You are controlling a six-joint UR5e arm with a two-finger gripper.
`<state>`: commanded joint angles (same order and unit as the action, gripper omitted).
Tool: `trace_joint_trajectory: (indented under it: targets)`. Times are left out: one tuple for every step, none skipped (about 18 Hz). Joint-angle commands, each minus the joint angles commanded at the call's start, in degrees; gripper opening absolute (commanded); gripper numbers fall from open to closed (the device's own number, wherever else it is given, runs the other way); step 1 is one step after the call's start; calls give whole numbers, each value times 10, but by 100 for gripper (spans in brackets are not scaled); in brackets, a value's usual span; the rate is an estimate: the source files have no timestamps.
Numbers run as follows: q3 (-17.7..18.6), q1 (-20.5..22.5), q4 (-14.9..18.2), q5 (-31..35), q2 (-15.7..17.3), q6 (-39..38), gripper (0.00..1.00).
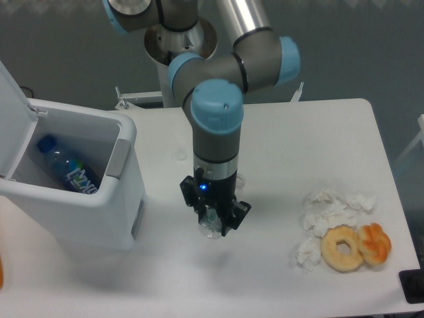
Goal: Pick up the plastic bottle
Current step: 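Lift the grasped bottle upright off the table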
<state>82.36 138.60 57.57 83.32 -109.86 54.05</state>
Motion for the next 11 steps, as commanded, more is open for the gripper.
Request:
trace_joint_trajectory:
  targets:
    - [-2,3,0,0,3,2,55]
    - [-2,8,-2,0,6,10,55]
    - [-2,13,-3,0,7,29,55]
    - [-3,19,-4,0,7,51,55]
    - [-2,25,-2,0,7,64,55]
    - [0,26,-1,0,11,69,55]
    - [1,27,0,0,14,69,55]
    - [3,28,-1,1,15,73,55]
    - [4,28,-1,2,15,80,55]
    - [4,27,0,3,15,85,55]
    - [6,26,0,6,15,85,55]
